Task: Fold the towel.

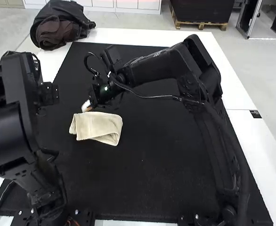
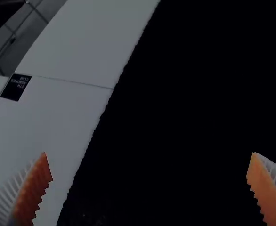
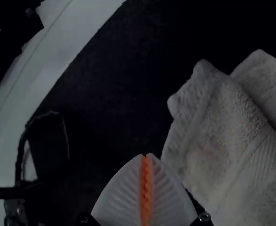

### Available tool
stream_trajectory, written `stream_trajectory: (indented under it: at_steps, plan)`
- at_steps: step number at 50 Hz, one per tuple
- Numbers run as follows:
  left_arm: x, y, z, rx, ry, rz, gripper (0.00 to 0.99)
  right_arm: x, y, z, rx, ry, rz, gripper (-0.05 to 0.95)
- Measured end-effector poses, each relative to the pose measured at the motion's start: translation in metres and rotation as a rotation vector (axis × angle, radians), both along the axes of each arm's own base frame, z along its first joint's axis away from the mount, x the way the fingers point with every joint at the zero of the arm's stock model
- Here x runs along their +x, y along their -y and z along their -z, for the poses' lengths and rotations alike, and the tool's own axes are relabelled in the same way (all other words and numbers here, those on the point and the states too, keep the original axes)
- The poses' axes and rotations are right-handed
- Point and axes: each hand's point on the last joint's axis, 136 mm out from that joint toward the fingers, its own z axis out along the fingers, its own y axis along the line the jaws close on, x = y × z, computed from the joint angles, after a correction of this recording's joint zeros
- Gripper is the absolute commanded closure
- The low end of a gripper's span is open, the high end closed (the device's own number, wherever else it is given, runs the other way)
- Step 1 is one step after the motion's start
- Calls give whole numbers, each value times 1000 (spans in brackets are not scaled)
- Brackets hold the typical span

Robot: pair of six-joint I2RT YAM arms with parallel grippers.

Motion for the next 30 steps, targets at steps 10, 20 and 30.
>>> stream_trajectory:
  at_steps: [10,20,30]
  plan:
    - [0,0,0,-1,-1,0,25,-10,7,7,0,-24,-23,921]
    - [0,0,0,-5,4,-4,25,-8,3,5,57,-9,-27,921]
    - [0,0,0,-11,7,-8,25,-4,-5,-4,112,8,-22,921]
